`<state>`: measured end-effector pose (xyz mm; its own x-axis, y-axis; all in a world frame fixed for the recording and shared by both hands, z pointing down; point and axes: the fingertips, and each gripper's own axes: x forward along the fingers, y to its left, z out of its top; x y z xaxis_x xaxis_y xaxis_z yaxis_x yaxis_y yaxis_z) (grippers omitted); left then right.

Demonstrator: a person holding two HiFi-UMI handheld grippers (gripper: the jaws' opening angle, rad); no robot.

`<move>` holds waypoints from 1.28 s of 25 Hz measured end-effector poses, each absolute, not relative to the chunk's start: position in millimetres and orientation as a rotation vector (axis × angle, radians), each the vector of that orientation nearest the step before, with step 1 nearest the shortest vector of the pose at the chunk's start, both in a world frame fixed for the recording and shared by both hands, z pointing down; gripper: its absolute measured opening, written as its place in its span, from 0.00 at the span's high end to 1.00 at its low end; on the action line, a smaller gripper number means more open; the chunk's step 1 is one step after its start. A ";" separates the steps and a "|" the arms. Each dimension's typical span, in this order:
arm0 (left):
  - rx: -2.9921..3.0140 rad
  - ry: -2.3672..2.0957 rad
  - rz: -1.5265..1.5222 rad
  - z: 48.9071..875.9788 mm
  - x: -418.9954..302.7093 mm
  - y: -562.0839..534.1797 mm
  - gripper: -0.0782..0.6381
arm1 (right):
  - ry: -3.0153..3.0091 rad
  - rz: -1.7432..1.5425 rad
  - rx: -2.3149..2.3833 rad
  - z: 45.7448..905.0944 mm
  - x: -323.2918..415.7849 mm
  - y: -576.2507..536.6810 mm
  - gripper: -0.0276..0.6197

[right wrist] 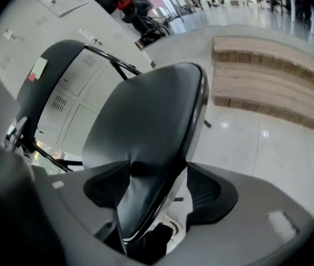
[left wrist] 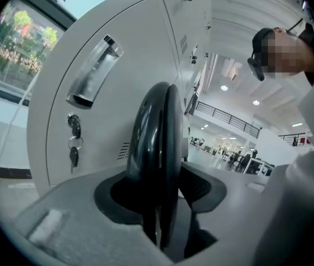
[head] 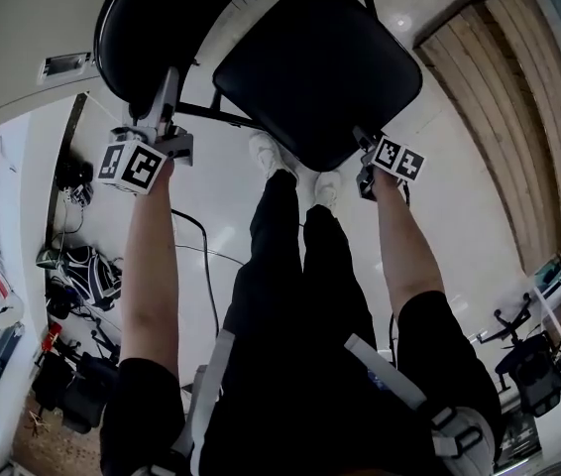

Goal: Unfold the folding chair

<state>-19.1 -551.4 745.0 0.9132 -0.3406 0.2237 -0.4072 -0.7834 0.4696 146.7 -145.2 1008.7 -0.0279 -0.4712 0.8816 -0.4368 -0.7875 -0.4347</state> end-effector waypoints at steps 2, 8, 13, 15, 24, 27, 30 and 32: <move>2.570 -0.594 0.209 743.4 -28.9 -552.7 0.58 | 1.097 -1.948 -2.239 994.1 149.6 -147.9 0.44; 2.564 -0.724 0.211 719.6 -62.8 -543.4 0.58 | 1.331 -1.720 -2.327 928.7 159.2 -160.2 0.55; 2.537 -0.821 0.203 704.4 -77.1 -531.8 0.58 | 1.555 -1.316 -2.367 820.4 171.5 -206.4 0.72; 2.556 -0.852 0.211 690.0 -81.4 -525.1 0.58 | 1.627 -1.217 -2.366 783.0 174.2 -219.2 0.74; 2.663 -0.723 0.023 556.8 -54.5 -466.5 0.68 | 1.785 -0.769 -2.350 599.7 197.9 -231.4 0.82; 2.653 -0.659 -0.051 520.3 -51.3 -428.1 0.86 | 1.795 -0.659 -2.303 546.8 191.4 -221.0 0.74; 2.635 -0.656 -0.104 496.2 -69.1 -394.7 0.89 | 1.801 -0.626 -2.263 513.6 176.6 -200.5 0.68; 2.621 -0.667 -0.141 481.0 -83.7 -380.0 0.89 | 1.784 -0.599 -2.257 494.6 172.1 -185.2 0.70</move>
